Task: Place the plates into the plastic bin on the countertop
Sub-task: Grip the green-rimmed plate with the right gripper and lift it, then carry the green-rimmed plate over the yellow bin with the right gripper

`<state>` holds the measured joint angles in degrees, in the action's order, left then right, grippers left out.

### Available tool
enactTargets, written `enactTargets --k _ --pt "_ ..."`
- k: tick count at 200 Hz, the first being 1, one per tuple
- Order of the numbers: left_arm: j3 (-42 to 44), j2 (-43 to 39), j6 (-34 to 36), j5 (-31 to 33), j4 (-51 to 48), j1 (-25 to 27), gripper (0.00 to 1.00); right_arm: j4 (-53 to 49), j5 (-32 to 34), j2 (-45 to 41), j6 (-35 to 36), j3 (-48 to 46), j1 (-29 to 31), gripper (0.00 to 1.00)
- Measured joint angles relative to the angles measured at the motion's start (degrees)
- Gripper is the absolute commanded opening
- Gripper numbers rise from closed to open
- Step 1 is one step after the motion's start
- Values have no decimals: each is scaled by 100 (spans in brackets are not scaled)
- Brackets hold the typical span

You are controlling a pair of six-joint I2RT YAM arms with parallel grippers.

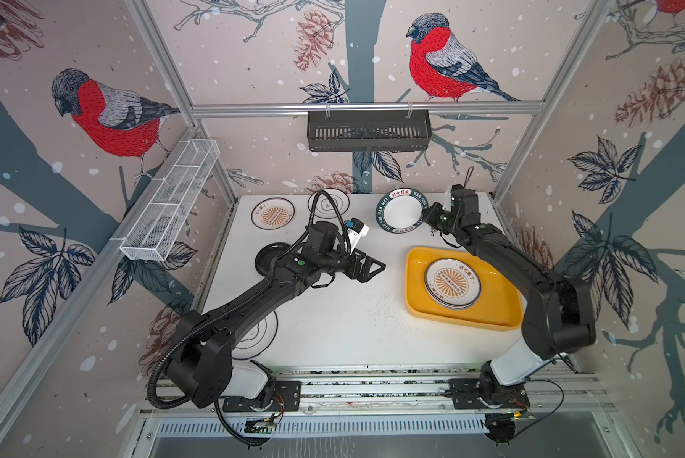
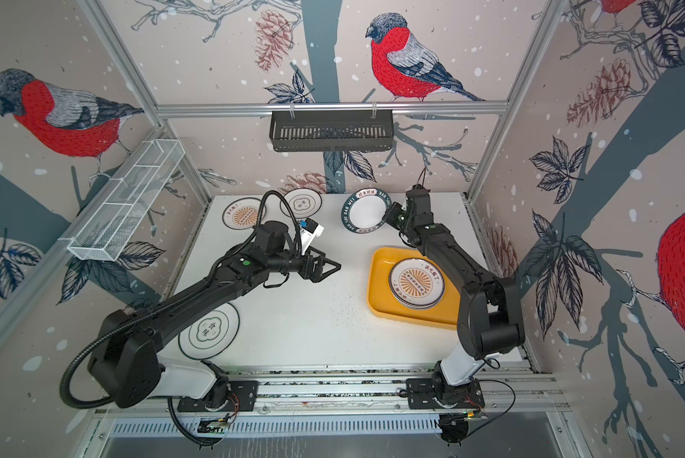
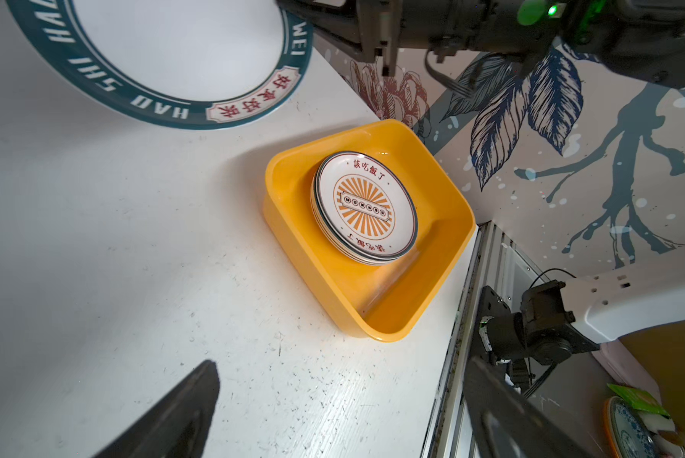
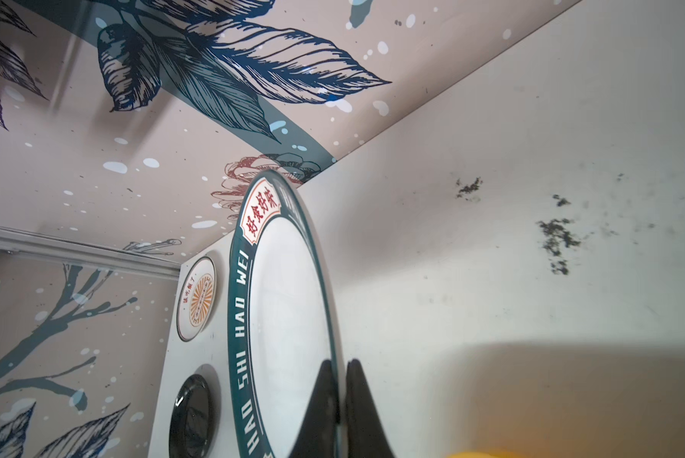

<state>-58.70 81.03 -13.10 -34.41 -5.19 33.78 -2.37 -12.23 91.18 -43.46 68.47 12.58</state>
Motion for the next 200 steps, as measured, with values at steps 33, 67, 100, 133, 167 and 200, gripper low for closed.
enactTargets --k 33,67,100,133,167,200 --pt "-37 232 164 48 -114 210 96 -94 -321 -640 57 -743 -378 2" --pt "-74 505 254 109 -199 310 96 -339 -636 -1344 232 -1270 -800 2" --pt "-83 542 254 -2 -197 319 96 -732 -887 -2017 466 -1598 -1226 2" --pt "-81 568 236 -44 -181 365 96 -1051 -1043 -2761 612 -2131 -1554 2" --pt "-76 654 149 -94 -164 483 96 -1237 -1211 -3270 610 -2780 -1996 2" --pt "-76 651 151 -83 -166 562 96 -1438 -1320 -3604 612 -3134 -2243 2"
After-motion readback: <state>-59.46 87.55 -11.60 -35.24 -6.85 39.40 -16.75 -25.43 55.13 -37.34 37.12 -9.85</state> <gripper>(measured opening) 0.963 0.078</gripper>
